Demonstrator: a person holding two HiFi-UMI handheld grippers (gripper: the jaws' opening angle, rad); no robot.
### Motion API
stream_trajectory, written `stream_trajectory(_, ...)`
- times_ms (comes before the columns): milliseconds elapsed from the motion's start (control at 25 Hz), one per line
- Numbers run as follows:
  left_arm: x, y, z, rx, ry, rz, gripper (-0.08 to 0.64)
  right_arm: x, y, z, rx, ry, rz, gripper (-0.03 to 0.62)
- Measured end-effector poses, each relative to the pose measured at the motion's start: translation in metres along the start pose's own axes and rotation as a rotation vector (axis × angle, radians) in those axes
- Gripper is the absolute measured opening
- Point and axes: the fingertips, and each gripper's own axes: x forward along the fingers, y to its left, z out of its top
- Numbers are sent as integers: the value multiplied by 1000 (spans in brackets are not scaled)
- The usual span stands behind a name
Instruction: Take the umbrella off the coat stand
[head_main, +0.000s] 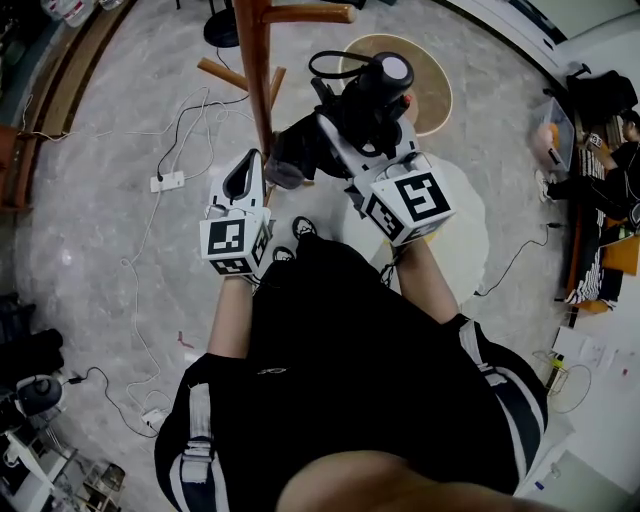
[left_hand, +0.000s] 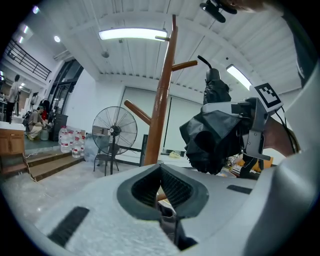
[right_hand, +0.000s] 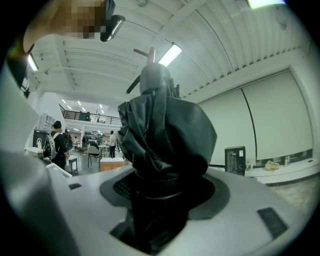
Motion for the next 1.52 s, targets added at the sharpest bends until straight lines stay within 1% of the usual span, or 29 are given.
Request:
stream_trajectory(160,2,-1,-7,-25,15,-36,-3,-5,-6,-11,15,18,-52,265)
stream_trajectory(360,-9,-25,-20,-43,32,-81,-3,-35,-10,-34,48,72,-108,265)
stream_trajectory(600,-14,-40,-39,-60,62,-106,-3,-56,-9,-67,50,133,-126,265)
stream_trajectory(680,-15,-46,-41,-59,68,-109,-3,-63,-9,-76,57,147,-122,265)
stream_trajectory(880,-15,-60,-44,-44,77,-100,-3,-78,-9,-91,76,157,-80,265)
stream_trajectory(1160,-19,-81,-59,-38,100,-53,-3,-101,-16,-120,106,189,-29,265)
stream_trajectory(1320,-21,-108,-68,-27,116,-33,-3,-124,-28,-136,134,206,-8,265)
stream_trajectory(1520,-20,-150,-86,-10,148,-29,-3,-161,-46,-162,169,223,-10,265)
